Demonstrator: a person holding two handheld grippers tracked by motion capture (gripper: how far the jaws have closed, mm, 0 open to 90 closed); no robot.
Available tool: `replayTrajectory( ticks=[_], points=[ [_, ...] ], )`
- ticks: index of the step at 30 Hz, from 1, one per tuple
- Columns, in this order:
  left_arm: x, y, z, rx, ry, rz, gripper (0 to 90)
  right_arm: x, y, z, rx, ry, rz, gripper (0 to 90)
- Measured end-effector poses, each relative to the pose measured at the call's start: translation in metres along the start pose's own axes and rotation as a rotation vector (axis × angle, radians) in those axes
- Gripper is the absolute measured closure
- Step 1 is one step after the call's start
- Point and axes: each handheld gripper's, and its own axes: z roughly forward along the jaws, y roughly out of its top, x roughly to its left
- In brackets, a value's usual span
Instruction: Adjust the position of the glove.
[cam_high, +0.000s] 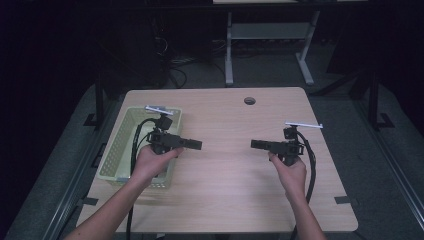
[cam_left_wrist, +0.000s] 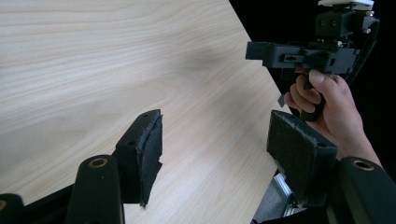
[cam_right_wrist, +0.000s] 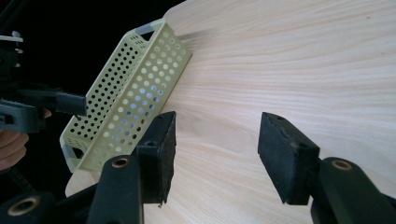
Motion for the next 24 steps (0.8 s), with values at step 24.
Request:
replayTrajectory(
  ticks=[24],
  points=[
    [-0.026, 0.0, 0.044, 0.037, -0.074, 0.057, 31.3, -0.054, -0.032, -0.044, -0.042, -0.058, 0.1, 44.0]
  ],
)
